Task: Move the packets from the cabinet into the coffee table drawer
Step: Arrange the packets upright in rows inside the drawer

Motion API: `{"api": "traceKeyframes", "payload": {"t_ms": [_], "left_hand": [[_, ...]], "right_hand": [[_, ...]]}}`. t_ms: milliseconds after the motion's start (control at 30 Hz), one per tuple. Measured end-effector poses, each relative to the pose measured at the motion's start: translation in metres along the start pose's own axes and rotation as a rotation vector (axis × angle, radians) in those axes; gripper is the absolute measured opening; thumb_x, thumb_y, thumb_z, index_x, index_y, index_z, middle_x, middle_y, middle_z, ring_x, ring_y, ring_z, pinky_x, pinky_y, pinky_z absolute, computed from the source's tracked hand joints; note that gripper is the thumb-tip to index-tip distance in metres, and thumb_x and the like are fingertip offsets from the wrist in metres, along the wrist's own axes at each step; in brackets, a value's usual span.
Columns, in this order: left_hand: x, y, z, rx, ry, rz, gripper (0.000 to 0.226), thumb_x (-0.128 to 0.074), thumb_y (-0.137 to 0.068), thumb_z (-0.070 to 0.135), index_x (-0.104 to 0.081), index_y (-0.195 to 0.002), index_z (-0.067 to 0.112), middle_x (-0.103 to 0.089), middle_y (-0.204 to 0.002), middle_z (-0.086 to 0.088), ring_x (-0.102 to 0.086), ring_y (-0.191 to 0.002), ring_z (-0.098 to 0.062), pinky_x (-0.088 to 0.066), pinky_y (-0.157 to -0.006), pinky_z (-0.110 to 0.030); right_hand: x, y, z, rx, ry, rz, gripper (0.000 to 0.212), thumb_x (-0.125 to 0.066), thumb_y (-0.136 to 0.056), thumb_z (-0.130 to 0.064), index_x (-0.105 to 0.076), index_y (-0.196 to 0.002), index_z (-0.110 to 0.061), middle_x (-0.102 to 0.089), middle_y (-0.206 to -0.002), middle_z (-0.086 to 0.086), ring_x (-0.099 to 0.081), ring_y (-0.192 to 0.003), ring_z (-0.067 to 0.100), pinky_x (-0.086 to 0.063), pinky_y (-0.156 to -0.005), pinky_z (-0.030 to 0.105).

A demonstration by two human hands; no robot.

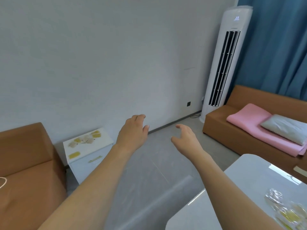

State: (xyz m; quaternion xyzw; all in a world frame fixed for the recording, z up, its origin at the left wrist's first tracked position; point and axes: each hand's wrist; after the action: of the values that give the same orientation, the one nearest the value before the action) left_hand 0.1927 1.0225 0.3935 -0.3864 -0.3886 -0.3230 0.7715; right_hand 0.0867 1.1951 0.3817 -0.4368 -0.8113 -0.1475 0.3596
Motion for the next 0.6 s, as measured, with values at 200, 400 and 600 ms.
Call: {"api": "traceKeyframes", "payload": {"t_ms": [200,400,600], "left_hand": [[0.006,-0.072,-0.133,0.015,0.020,-0.040,0.047,-0.045,-0.102,0.032,-0.041,-0.145,0.015,-0.045,-0.147,-0.006,-0.042,-0.132,-0.027,-0.040,-0.105,-0.041],[0.035,-0.150,-0.267,0.068,0.013,-0.091,0.045,-0.044,-0.102,0.030,-0.042,-0.144,0.014,-0.046,-0.145,-0.009,-0.044,-0.129,-0.029,-0.040,-0.101,-0.040],[0.018,-0.226,-0.338,0.073,0.062,-0.177,0.045,-0.045,-0.101,0.028,-0.042,-0.143,0.015,-0.048,-0.143,-0.009,-0.046,-0.128,-0.028,-0.041,-0.099,-0.038]], "right_hand": [[-0.100,-0.089,-0.064,-0.026,-0.023,-0.007,0.059,-0.053,-0.090,-0.020,-0.035,-0.145,-0.016,-0.034,-0.150,0.002,-0.047,-0.125,0.023,-0.044,-0.103,0.044],[-0.188,-0.174,-0.143,-0.005,-0.031,-0.014,0.058,-0.054,-0.091,-0.022,-0.034,-0.146,-0.018,-0.033,-0.151,-0.001,-0.039,-0.134,0.019,-0.036,-0.107,0.030],[-0.231,-0.255,-0.169,-0.063,-0.028,0.043,0.057,-0.053,-0.093,-0.022,-0.034,-0.146,-0.018,-0.032,-0.152,-0.001,-0.040,-0.133,0.018,-0.041,-0.094,0.026]]}}
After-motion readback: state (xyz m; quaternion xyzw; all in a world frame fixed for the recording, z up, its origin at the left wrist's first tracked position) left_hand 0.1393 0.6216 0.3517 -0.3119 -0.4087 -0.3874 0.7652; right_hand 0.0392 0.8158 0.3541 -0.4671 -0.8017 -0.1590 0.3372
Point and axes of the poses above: each hand's wrist, its own y-axis away from the middle knuckle, its own x-axis out of the back of the hand, z = x × y
